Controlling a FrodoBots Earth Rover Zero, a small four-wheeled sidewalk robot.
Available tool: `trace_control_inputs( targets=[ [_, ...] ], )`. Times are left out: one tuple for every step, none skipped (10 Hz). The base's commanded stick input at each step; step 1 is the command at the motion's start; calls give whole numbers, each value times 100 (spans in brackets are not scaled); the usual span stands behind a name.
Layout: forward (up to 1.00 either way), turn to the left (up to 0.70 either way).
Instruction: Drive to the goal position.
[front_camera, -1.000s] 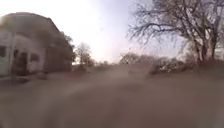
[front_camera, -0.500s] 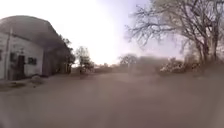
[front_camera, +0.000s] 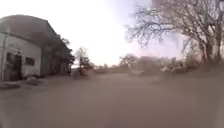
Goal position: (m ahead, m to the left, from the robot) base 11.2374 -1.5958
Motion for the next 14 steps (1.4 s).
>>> trace_control_inputs(
  targets=[
    [70, 0],
    [70, 0],
    [70, 0],
    [70, 0],
    [70, 0],
    [70, 0],
    [70, 0],
    [70, 0],
    [70, 0],
    [70, 0],
    [70, 0],
    [70, 0],
    [70, 0],
    [70, 0]
  ],
)
